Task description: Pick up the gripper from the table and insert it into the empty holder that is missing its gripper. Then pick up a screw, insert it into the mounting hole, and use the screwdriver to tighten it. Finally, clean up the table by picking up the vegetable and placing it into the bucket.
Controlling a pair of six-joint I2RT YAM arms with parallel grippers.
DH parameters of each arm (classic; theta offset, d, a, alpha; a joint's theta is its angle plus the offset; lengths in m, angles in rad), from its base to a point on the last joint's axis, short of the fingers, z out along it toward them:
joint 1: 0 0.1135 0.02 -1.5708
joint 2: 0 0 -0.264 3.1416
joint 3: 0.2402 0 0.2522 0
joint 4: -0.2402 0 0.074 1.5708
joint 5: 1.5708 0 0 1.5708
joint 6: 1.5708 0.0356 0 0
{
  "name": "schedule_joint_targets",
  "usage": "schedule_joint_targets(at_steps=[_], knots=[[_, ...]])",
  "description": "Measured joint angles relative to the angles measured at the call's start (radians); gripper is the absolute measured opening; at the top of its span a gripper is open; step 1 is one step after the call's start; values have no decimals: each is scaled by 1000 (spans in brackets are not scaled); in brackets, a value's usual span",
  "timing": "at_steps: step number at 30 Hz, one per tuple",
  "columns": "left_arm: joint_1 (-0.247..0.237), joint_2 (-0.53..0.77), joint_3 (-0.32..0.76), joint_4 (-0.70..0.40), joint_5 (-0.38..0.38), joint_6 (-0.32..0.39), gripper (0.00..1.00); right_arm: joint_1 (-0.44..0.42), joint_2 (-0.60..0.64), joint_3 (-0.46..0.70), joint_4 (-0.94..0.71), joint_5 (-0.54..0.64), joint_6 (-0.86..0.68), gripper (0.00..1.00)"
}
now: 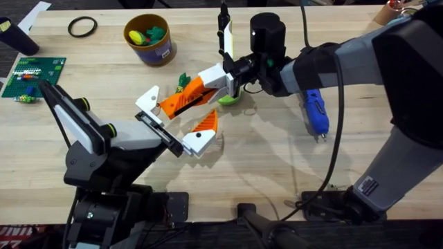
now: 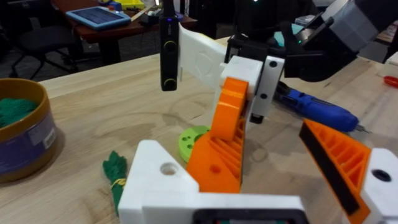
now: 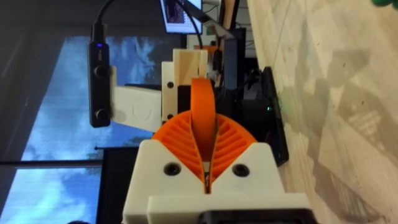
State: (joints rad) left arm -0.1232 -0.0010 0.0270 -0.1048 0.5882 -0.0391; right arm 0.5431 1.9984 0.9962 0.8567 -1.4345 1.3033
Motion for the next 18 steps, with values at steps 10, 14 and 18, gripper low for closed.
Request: schedule_joint_targets(at_steps=[10, 14, 18], knots=[[2, 3, 0, 4, 2, 0, 981, -3, 5, 0, -11, -15, 3, 18], [1, 3, 0, 4, 14, 0, 981, -10, 5, 0, -11, -35, 3, 18], [1, 3, 0, 4, 50, 0, 981, -38, 5, 0, 20, -67, 10, 18]])
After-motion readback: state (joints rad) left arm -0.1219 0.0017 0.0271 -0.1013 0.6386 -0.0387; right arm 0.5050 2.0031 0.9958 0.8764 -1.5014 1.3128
